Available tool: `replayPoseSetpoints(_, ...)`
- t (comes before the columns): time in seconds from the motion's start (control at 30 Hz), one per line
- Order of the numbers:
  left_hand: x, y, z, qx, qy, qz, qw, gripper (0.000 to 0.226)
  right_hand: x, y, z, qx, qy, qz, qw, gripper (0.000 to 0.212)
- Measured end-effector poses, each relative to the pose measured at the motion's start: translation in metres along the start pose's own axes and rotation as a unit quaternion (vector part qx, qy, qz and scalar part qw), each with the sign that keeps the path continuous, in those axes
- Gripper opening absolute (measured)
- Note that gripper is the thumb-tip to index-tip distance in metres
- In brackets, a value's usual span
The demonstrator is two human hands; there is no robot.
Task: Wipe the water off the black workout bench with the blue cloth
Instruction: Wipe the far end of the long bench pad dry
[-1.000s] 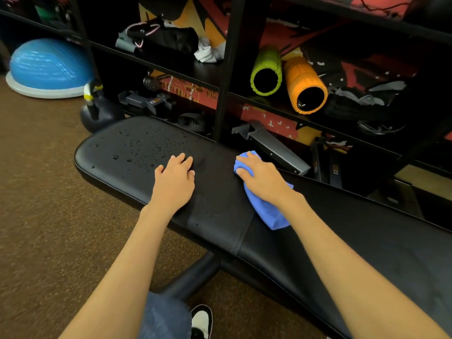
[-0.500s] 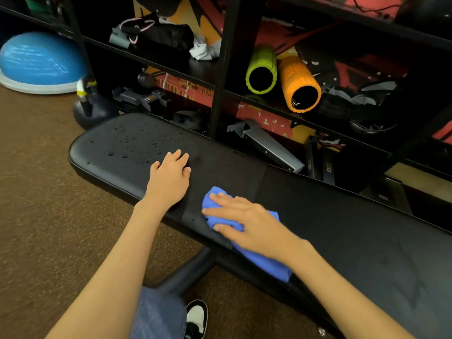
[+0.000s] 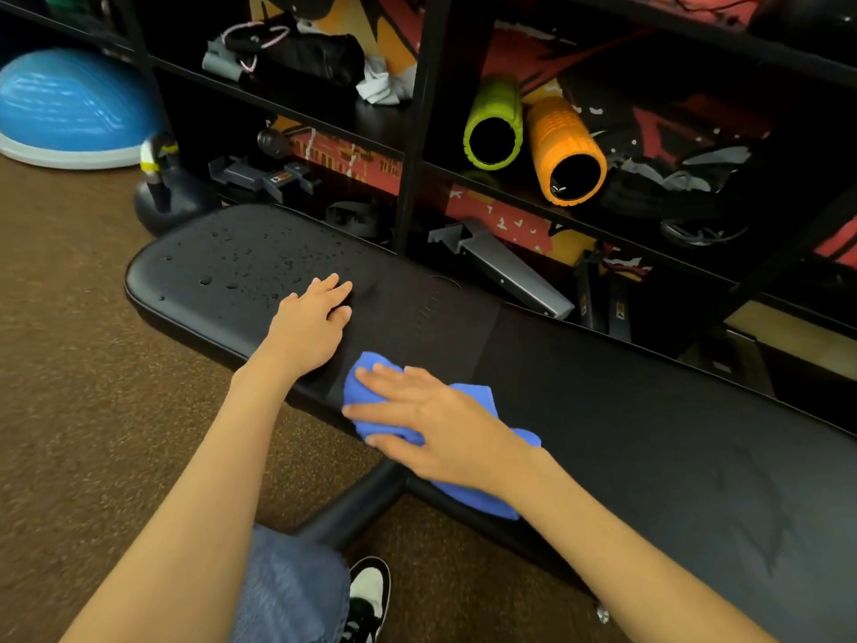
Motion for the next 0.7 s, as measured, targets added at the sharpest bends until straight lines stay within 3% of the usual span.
replayPoseSetpoints(0.2, 0.0, 0.002, 0.001, 0.003, -0.005, -0.007, 1.0, 0.047, -0.016, 0.027, 0.024, 0.009, -0.029, 0.035, 0.999, 0.041)
replayPoseSetpoints(0.5, 0.002, 0.003, 0.0, -0.009, 0.011, 0.006, 1.0, 0.046, -0.036, 0.102, -0.055, 0.272, 0.05, -0.052, 0.959, 0.049)
replayPoseSetpoints(0.6, -0.004, 0.013, 0.006, -0.035, 0.107, 0.095, 0.989, 0.043, -0.034, 0.088, -0.08, 0.297, 0.053, -0.13, 0.944, 0.059)
replayPoseSetpoints(0.7, -0.004, 0.046, 0.014, -0.003, 0.161, 0.113, 0.98, 0.043, -0.039, 0.072, -0.077, 0.285, 0.073, -0.292, 0.91, 0.056)
Point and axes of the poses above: each hand's wrist, its own z-axis away from the middle knuckle, its own x-axis out of the palm, y = z × x, the point moved 4 cm from there along -z, towards the middle knuckle, and after that the axes turned 5 degrees about -y, right-handed, at the moved point
